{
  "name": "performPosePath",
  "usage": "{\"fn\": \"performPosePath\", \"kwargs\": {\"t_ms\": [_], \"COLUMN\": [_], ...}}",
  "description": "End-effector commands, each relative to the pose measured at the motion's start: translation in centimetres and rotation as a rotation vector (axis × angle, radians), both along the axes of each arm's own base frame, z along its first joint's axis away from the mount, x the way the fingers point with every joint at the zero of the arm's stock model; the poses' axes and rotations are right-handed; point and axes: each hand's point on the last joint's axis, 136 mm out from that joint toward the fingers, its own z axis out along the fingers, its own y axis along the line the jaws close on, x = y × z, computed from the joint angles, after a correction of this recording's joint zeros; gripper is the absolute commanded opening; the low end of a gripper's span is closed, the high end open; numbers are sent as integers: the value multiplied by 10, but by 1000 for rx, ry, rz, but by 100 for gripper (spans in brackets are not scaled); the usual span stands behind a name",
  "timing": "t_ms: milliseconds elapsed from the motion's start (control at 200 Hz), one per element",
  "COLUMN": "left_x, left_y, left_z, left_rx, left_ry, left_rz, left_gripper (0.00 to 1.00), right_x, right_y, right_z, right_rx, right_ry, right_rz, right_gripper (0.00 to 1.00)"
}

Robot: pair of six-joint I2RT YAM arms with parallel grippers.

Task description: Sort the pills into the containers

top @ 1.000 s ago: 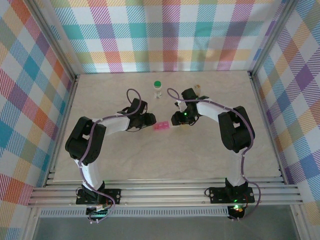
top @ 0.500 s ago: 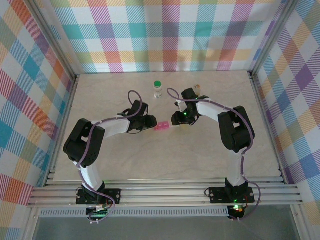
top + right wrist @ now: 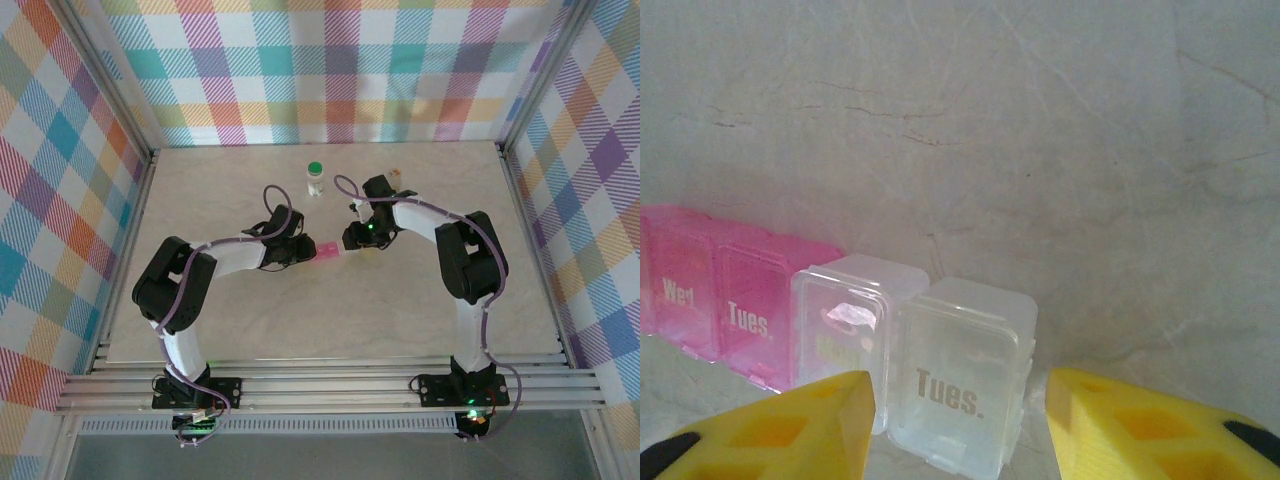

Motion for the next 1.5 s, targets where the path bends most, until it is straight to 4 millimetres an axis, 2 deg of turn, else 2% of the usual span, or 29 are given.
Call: {"fn": "performPosePath", "kwargs": {"t_ms": [0, 85, 190, 330, 425, 540, 760, 860, 965, 1215, 1375, 1495], "left_x": [-32, -36, -39, -46, -43, -29, -4, 2, 5, 5, 2, -1], "left_y": [29, 32, 33, 35, 37, 33, 17, 13, 11, 8, 12, 16], "left_z": [-63, -78, -87, -86, -66, -34, 18, 33, 37, 32, -1, -39], "left_rx": [158, 179, 179, 201, 209, 204, 115, 90, 88, 76, 117, 157], "left_ry": [151, 182, 200, 206, 170, 109, 10, -15, -23, -18, 31, 89], "left_rz": [16, 21, 24, 13, 7, 3, 13, 14, 15, 9, 12, 12], "left_gripper": [17, 12, 10, 18, 22, 29, 29, 31, 33, 37, 37, 34], "right_x": [-8, -8, -8, -6, -7, -6, -7, -9, -9, -8, -8, -8], "right_y": [-5, -4, -4, -4, -5, -6, -4, -4, -3, -3, -2, -2], "right_z": [-21, -20, -19, -22, -23, -23, -25, -27, -27, -27, -28, -30], "right_rx": [-51, -48, -49, -54, -56, -64, -48, -49, -46, -48, -47, -53], "right_ry": [58, 60, 60, 63, 64, 57, 64, 69, 72, 72, 76, 82], "right_rz": [-1, 1, 3, 2, 7, 4, 2, 8, 10, 20, 19, 22], "right_gripper": [51, 51, 51, 51, 51, 51, 51, 51, 51, 51, 51, 51]}}
